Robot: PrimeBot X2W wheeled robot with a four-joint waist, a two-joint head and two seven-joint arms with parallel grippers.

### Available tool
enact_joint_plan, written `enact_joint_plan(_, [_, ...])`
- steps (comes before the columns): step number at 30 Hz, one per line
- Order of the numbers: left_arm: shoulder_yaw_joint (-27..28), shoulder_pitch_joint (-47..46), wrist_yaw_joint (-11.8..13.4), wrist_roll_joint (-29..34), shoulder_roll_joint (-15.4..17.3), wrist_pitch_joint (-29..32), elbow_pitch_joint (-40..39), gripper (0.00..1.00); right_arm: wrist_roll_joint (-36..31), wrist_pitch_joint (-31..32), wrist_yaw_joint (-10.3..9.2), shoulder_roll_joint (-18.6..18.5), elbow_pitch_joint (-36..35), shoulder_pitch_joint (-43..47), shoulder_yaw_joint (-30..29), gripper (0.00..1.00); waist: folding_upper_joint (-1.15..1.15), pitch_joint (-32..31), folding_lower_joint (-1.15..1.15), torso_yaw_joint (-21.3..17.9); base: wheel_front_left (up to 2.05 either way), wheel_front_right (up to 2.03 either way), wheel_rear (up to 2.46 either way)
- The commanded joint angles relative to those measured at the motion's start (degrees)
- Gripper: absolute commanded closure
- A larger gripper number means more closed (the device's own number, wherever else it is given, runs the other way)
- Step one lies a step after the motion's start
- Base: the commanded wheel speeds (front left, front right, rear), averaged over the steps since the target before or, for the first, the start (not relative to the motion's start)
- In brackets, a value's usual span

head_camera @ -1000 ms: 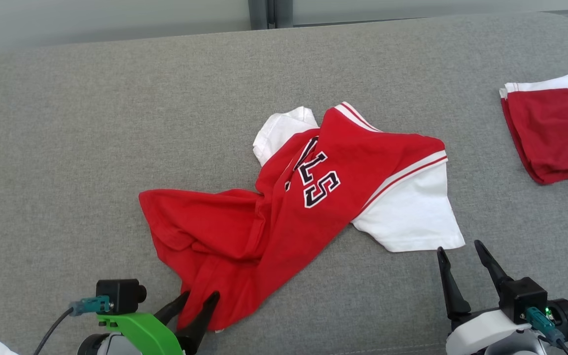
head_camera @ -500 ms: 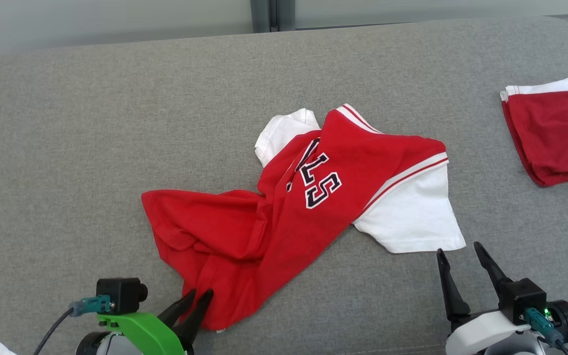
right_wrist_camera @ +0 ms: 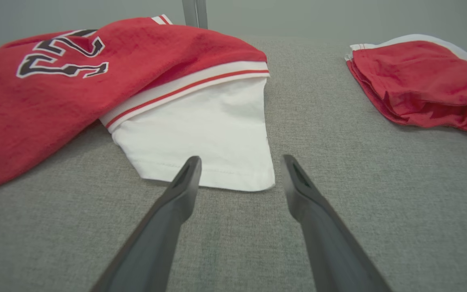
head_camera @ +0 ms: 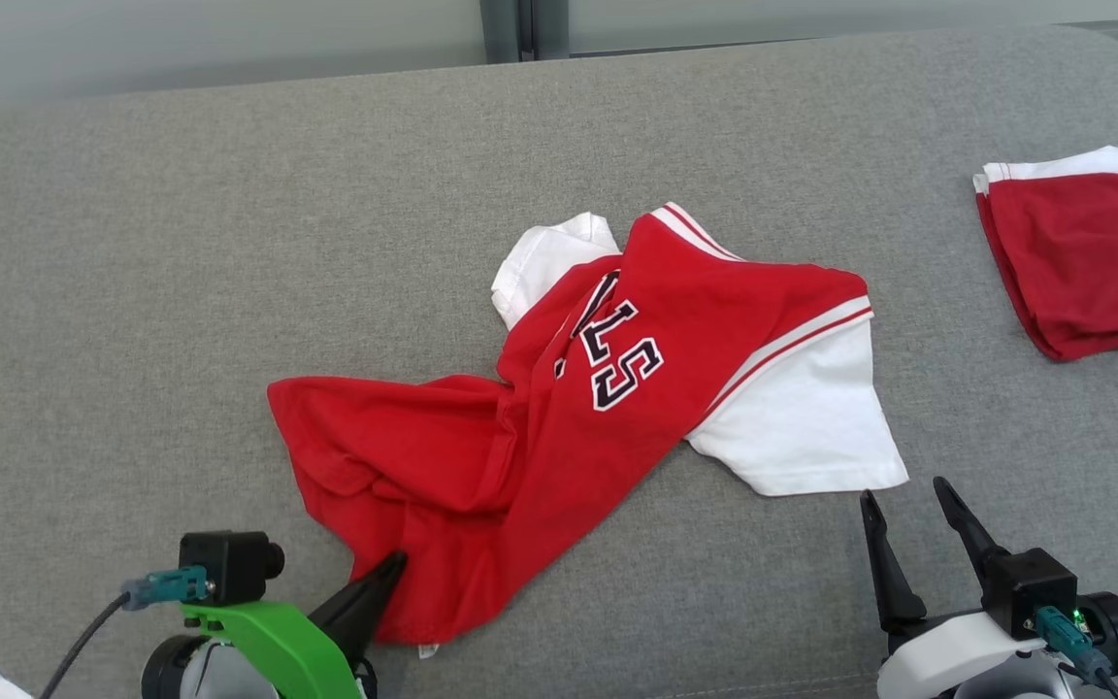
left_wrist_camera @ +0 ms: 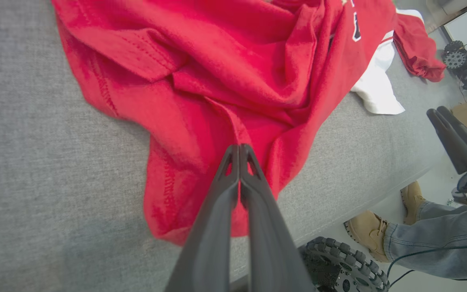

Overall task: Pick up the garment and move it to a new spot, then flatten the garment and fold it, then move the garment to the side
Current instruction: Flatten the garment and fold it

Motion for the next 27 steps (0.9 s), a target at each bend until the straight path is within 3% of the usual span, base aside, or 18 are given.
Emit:
enact_joint_plan(1, [0.71,-1.14,-0.14,-0.05,0.75,0.00,-1.06,1.00,0.49,-0.14,-0.08,-0.17,0.05,0.08,-0.07,0.00,0.00,-0.04,0.00,-0.04,0.00,0.00,0.00])
enact_joint_plan(8, [5.37,-4.34,-1.06,-3.43,-0.37,-1.39,-4.68,1.00,0.75,-0.14,-0.07,-0.16,-0.24,-0.45,-0.09,0.00,0.00,0.51,0.00,0.06,0.00,0.00,0.00])
enact_joint_plan(15, [7.89,-11.23,-1.44,-5.42,-4.65,0.52,-1.09,1.00,0.91,-0.14,-0.07,-0.17,-0.07,-1.56,0.60,0.00,0.00,1.37,0.00,-0.73,0.00,0.00,0.00])
enact_joint_plan(22, [6.09,-18.86,-0.54,-4.47,-9.11,5.63,15.92,1.00,0.94,-0.14,-0.07,-0.17,-0.38,-3.28,1.01,0.00,0.00,3.75,0.00,-3.33,0.00,0.00,0.00])
enact_joint_plan(27, [3.38,-21.51,-2.13,-2.52,-10.63,8.41,28.61,1.00,0.91,-0.14,-0.07,-0.17,-0.51,-3.13,0.80,0.00,0.00,4.86,0.00,-5.30,0.00,0.00,0.00])
